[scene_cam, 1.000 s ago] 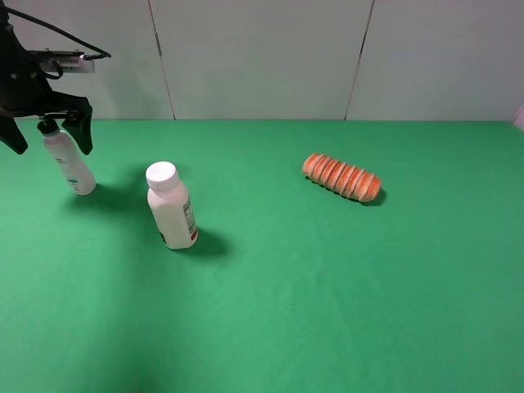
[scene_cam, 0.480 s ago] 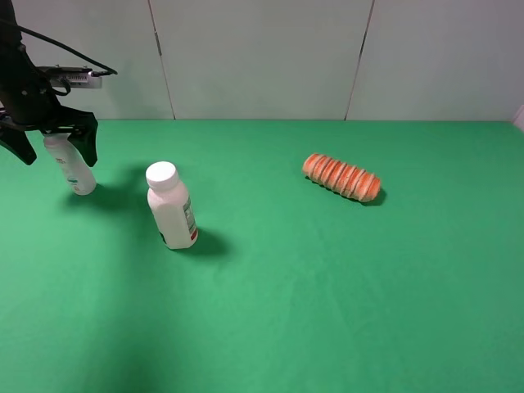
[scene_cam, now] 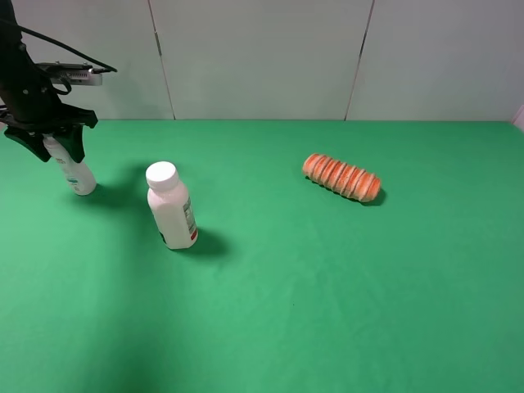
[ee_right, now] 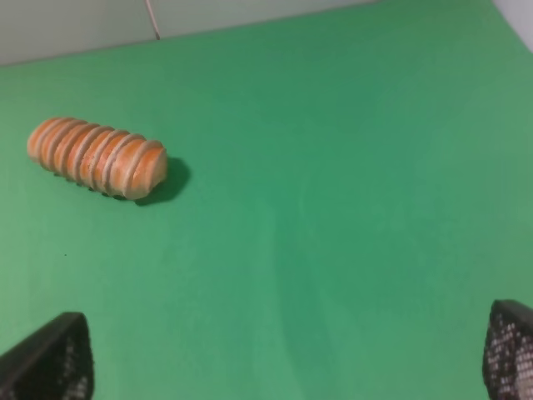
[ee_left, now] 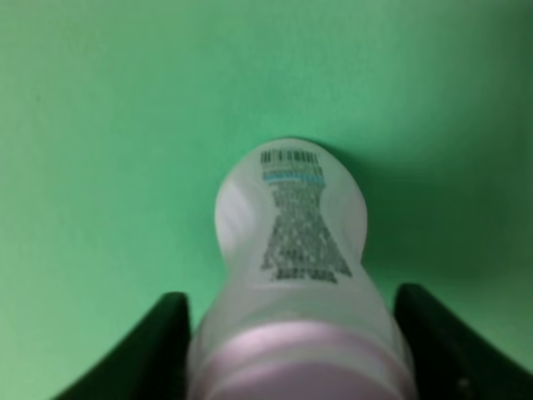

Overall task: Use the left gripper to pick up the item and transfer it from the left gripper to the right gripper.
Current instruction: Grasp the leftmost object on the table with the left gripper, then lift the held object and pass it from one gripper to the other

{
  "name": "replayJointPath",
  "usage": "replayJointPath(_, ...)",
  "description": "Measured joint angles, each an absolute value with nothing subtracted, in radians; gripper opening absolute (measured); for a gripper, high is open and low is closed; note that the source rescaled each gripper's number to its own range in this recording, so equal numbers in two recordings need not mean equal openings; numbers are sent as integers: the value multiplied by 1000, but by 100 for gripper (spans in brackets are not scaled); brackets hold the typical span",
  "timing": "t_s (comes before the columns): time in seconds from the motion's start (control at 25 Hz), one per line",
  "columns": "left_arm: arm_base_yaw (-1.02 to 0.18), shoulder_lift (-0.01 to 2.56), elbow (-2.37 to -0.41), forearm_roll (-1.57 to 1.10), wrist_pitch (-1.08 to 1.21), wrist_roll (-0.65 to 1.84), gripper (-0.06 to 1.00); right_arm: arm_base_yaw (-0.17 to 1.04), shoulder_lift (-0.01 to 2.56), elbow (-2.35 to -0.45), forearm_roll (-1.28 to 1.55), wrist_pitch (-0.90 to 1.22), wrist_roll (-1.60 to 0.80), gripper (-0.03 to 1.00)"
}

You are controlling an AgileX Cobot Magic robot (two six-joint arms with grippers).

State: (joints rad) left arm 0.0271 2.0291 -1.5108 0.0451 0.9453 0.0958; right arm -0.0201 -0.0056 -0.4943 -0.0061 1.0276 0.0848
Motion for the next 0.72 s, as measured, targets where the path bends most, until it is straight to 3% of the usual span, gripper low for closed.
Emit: replayJointPath(0.72, 27, 2029, -1511, 43, 940, 99, 0, -20, -6, -494, -6, 1028, 85, 100)
